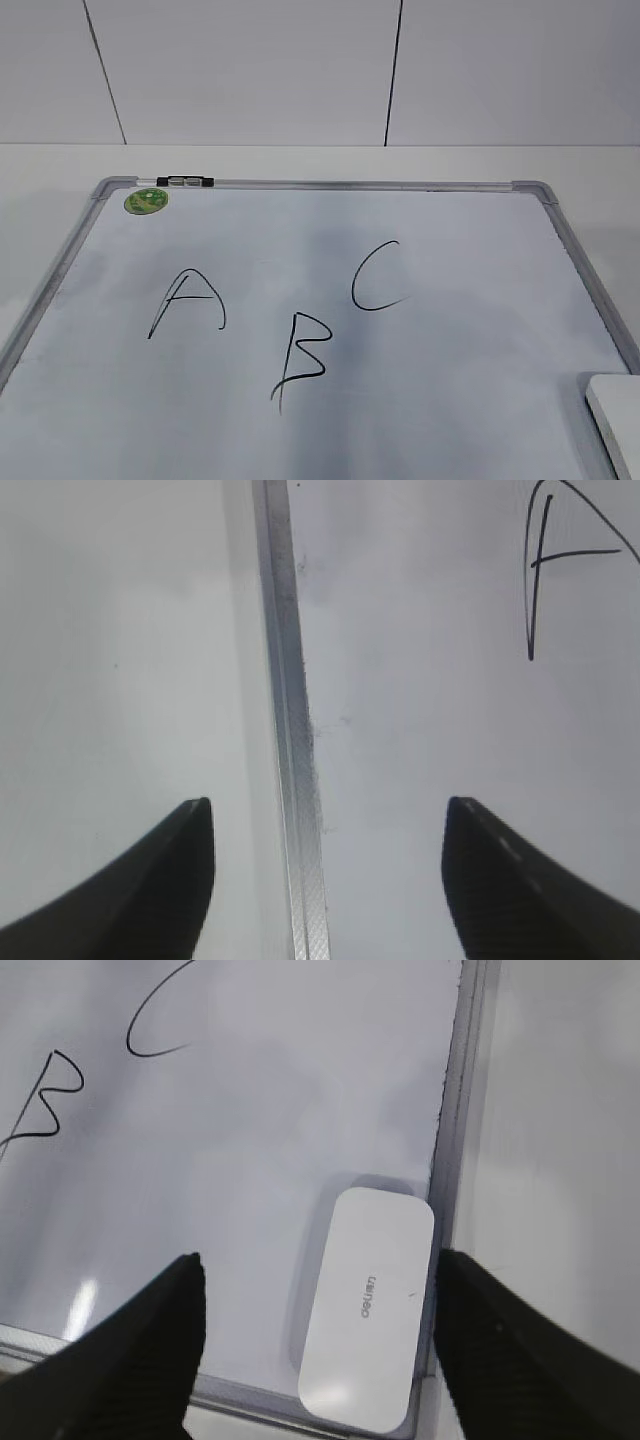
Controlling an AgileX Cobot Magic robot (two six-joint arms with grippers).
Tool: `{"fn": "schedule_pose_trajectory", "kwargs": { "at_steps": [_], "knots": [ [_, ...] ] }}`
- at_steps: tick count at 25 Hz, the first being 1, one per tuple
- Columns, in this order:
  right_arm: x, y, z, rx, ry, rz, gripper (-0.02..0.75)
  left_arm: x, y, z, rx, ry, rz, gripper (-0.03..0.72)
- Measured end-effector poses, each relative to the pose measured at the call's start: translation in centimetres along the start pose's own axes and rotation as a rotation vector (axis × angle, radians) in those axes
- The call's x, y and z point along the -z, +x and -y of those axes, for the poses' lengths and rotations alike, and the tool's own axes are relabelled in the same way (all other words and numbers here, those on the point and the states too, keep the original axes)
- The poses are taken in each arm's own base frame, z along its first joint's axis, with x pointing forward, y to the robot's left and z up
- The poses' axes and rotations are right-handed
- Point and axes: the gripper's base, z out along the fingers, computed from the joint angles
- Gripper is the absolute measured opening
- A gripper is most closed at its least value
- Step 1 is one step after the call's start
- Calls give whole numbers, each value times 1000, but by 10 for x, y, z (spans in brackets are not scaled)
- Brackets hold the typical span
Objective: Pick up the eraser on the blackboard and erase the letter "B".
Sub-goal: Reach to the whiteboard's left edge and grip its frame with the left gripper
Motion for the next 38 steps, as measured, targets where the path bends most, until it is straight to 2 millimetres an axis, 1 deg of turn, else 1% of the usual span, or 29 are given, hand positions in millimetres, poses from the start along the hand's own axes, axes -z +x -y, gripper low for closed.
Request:
{"fn": "schedule_pose_trajectory", "kwargs": {
  "at_steps": [4,7,10,15,17,19,21,24,32,35,38],
  "knots": [
    [0,-7,0,-9,5,78,532,-6,-2,0,-5,-3,-5,531],
    [-1,-7,0,-12,1,70,529,-6,-3,-1,-13,-7,0,531],
    [-12,-8,0,-25,-28,-26,528,-7,-4,-1,-14,-9,1,531],
    [-38,-9,2,4,-59,-232,529,-10,-5,-2,-21,-18,6,531],
    [-47,-11,3,9,-65,-283,545,-13,-6,-2,-22,-20,-1,531],
    [-55,-12,4,15,-70,-320,576,-18,-7,-3,-22,-22,-17,531],
    [-61,-13,5,23,-74,-347,603,-24,-8,-3,-20,-23,-33,531],
    [-66,-14,6,34,-76,-362,617,-37,-10,-4,-18,-26,-67,531],
    [-67,-14,10,63,-45,-365,617,-83,-12,-7,-12,-32,-184,531],
    [-67,-14,10,64,-45,-365,615,-94,-12,-7,-5,-31,-207,531],
    [-67,-14,10,65,-43,-365,614,-101,-12,-7,-2,-31,-219,531]
  ]
}}
